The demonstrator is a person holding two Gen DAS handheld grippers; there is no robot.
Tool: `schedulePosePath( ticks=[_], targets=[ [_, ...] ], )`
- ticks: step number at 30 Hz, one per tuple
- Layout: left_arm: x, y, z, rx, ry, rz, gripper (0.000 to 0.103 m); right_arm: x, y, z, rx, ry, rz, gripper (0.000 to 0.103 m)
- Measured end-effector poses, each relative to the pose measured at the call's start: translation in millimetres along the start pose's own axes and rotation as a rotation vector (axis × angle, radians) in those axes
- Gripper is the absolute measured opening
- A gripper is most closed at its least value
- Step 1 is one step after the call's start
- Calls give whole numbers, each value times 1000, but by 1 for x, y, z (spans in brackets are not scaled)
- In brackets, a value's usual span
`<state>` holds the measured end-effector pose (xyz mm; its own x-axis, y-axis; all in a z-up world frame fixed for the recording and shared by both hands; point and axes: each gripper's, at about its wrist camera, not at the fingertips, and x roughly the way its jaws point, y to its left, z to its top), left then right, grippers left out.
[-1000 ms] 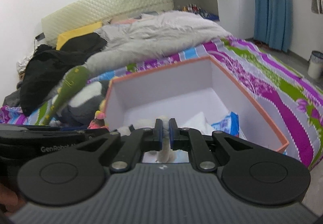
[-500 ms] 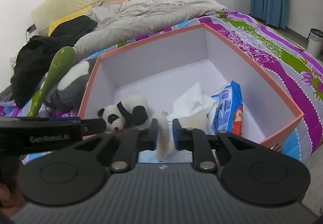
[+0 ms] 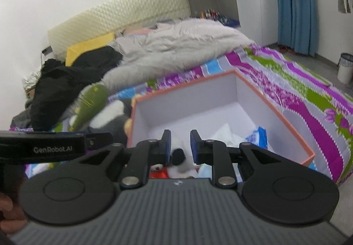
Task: Organize soft objects
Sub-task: 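Open the left gripper over the box while the right gripper releases the rope ring into it, then withdraw both open tools up and away from the box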
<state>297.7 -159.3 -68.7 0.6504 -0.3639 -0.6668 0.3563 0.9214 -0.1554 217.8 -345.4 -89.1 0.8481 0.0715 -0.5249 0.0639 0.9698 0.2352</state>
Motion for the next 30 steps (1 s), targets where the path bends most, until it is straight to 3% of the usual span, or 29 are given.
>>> schedulePosePath(
  ticks=[8, 15, 30],
  targets=[
    [-70, 4, -2, 22, -85, -21, 53, -58, 28, 9, -17, -94, 15, 23],
    [-120, 0, -17, 33, -136, -33, 53, -92, 42, 0, -50, -105, 25, 23],
    [-175, -8, -66, 8, -113, -9, 56, -133, 45, -30, -56, -84, 7, 23]
  ],
)
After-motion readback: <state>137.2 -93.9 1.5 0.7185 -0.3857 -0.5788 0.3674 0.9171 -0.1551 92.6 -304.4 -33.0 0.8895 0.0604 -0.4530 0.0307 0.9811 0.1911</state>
